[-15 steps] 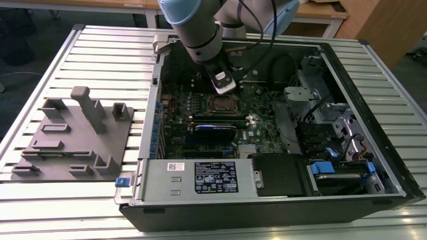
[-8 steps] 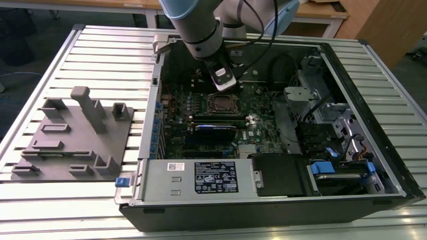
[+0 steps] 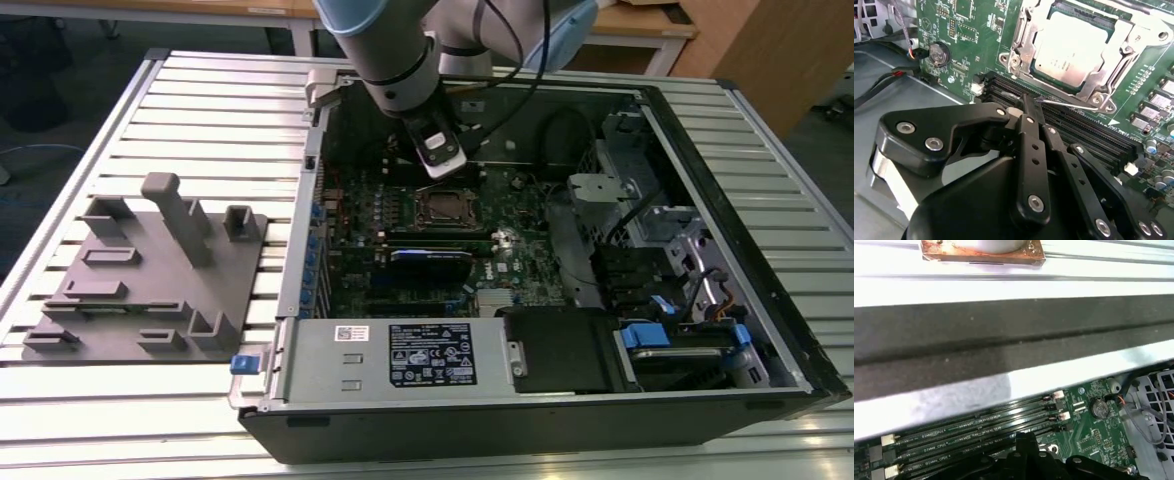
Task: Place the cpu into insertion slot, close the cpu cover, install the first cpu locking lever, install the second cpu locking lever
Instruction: 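Install the first cpu locking lever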
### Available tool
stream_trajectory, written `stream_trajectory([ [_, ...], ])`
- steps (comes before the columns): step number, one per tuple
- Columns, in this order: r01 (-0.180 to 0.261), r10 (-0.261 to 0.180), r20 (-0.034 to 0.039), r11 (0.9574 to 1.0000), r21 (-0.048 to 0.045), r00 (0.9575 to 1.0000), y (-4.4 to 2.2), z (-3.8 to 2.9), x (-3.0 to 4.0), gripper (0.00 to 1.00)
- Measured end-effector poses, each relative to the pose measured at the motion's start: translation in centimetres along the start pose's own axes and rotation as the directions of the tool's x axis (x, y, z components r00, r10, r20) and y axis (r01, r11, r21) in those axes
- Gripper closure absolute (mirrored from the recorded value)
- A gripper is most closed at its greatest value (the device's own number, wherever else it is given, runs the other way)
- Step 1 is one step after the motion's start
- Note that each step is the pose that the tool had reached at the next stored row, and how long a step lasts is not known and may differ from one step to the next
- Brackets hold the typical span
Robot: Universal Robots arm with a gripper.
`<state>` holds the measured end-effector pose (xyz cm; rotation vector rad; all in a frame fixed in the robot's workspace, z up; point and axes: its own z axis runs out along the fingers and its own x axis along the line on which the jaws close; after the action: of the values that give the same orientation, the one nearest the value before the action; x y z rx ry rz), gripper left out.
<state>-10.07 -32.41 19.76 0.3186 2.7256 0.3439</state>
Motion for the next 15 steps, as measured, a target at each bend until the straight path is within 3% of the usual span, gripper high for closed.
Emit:
stream_trajectory([
  [8, 0.000, 0.000, 0.0003, 1.0000, -0.0001, 1.0000, -0.22, 0.76, 0.27, 0.90],
  [15, 0.000, 0.000, 0.0003, 1.0000, 0.0001, 1.0000, -0.21, 1.06, -0.01, 0.90],
])
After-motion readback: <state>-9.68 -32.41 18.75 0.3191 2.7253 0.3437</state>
